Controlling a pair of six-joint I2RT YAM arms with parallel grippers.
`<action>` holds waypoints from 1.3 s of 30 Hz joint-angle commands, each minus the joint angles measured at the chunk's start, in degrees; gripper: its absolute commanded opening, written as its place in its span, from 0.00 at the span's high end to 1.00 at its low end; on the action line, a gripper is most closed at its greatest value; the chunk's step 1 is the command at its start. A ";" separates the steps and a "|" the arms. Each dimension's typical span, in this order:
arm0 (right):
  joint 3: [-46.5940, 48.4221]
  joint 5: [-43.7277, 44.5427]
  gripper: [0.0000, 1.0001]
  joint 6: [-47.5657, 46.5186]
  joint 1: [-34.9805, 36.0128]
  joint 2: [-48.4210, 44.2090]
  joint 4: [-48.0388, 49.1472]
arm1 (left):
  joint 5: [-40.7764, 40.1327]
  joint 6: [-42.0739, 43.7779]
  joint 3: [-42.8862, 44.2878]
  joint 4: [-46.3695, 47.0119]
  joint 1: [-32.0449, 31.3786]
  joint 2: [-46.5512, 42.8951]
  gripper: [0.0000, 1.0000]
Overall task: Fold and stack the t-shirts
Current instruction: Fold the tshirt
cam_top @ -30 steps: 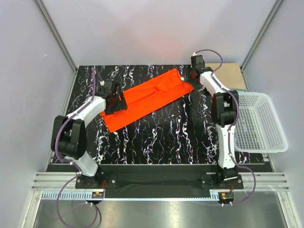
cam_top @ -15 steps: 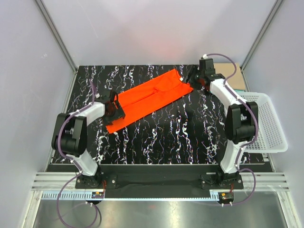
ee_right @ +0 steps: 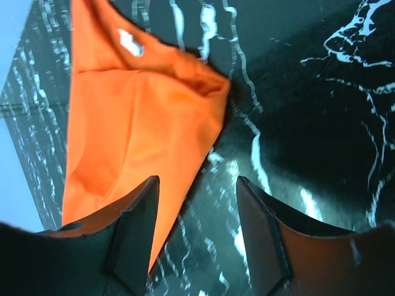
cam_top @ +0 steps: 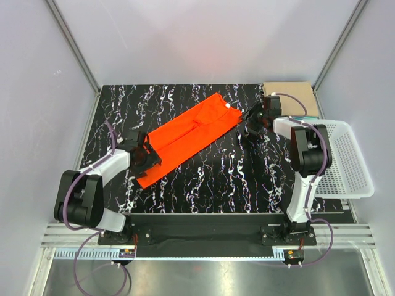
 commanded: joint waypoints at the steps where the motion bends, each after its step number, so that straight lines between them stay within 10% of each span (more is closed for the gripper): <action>1: 2.65 -0.59 0.41 2.61 -0.22 3.49 4.74 | 5.71 3.60 3.59 0.15 -1.49 -0.86 0.21; 10: 6.42 -0.59 0.50 4.80 -0.48 11.66 7.82 | 4.92 12.23 11.33 -3.20 -4.49 -5.94 0.21; 17: 20.64 -0.06 1.00 1.83 -2.06 20.54 1.59 | 6.60 17.76 11.16 -2.14 -5.45 -6.21 0.20; 23: 47.33 -12.18 0.96 -6.07 -4.17 35.56 -5.96 | 7.21 19.53 9.31 -1.79 -9.75 -3.32 0.20; 27: 75.92 -14.38 0.53 -9.26 -4.79 46.82 -23.98 | 5.38 20.05 12.99 -2.66 -9.15 1.67 0.20; 33: 37.51 -11.77 0.37 2.07 -4.27 24.02 -7.87 | 5.45 21.90 20.30 -5.48 0.41 8.02 0.23; 39: 18.12 1.23 0.37 7.87 5.04 3.27 -19.02 | -0.87 30.76 26.09 -11.80 3.77 12.84 0.23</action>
